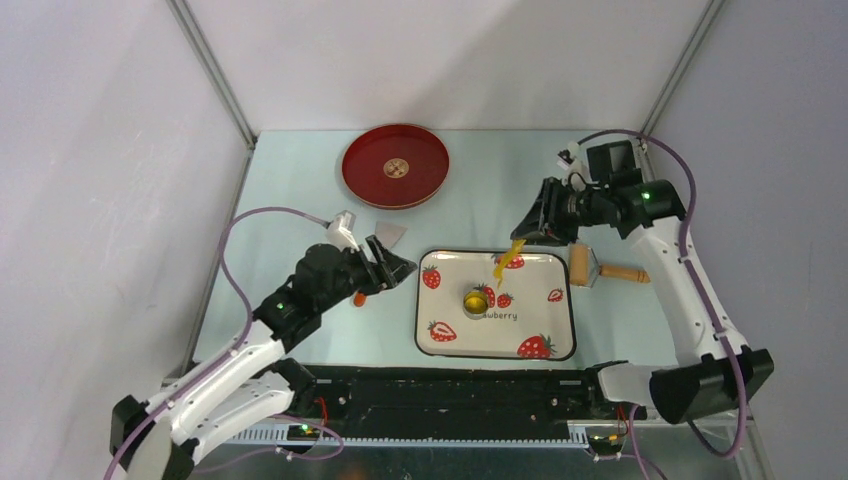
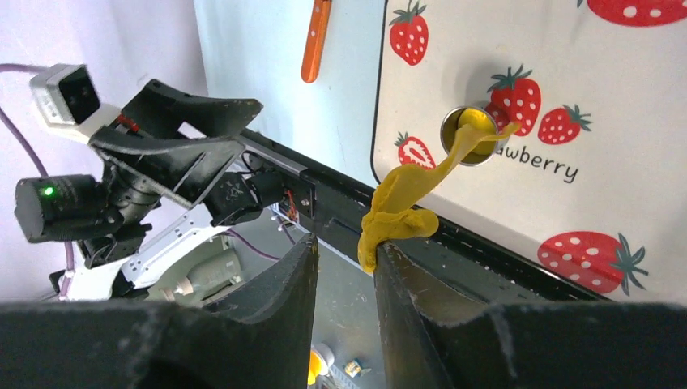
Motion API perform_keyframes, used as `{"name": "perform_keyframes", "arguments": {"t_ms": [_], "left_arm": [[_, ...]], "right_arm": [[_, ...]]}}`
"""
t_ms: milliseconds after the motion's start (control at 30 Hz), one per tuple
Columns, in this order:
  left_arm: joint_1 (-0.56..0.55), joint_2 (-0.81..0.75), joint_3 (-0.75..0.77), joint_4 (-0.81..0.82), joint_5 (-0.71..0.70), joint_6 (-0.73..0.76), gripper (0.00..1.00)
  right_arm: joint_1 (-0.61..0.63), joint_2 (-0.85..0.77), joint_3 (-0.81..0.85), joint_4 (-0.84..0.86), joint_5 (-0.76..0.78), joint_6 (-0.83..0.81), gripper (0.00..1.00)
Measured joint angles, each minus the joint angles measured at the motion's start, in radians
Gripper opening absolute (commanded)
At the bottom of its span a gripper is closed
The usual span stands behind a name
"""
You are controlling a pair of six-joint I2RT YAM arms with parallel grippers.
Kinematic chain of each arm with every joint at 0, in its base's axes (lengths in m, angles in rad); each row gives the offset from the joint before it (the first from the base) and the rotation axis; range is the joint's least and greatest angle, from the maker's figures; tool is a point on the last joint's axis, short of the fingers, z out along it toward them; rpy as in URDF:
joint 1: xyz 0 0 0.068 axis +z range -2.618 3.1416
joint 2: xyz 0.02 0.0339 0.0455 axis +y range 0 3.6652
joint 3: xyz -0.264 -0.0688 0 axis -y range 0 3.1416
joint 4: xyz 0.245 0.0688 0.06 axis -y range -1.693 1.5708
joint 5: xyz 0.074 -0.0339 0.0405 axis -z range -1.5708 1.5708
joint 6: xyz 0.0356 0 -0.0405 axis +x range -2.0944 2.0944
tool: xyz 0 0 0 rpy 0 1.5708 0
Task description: Roll out the dumpling wrappers from the dough
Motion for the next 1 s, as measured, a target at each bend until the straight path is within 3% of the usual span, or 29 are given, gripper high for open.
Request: {"name": "perform_keyframes", "arguments": {"t_ms": [433,733,1000], "left_arm": [[0.002,-0.172,0.019,-0.033,-0.091,0.057,0.80],[0.002,-0.199,0.019,-0.067,-0.113,0.072,0.82],[0.003,-0.200,0.018,-0.078,-0.115,0.072,0.84]], "right_arm": [[0.212,0.258,0.184,0.058,0.024,0.021,0.40],[0.340,0.409,0.196,0.143,0.058,0.057,0.43],[0.408,0.568,0.200,0.192,0.134,0.057,0.61]]}}
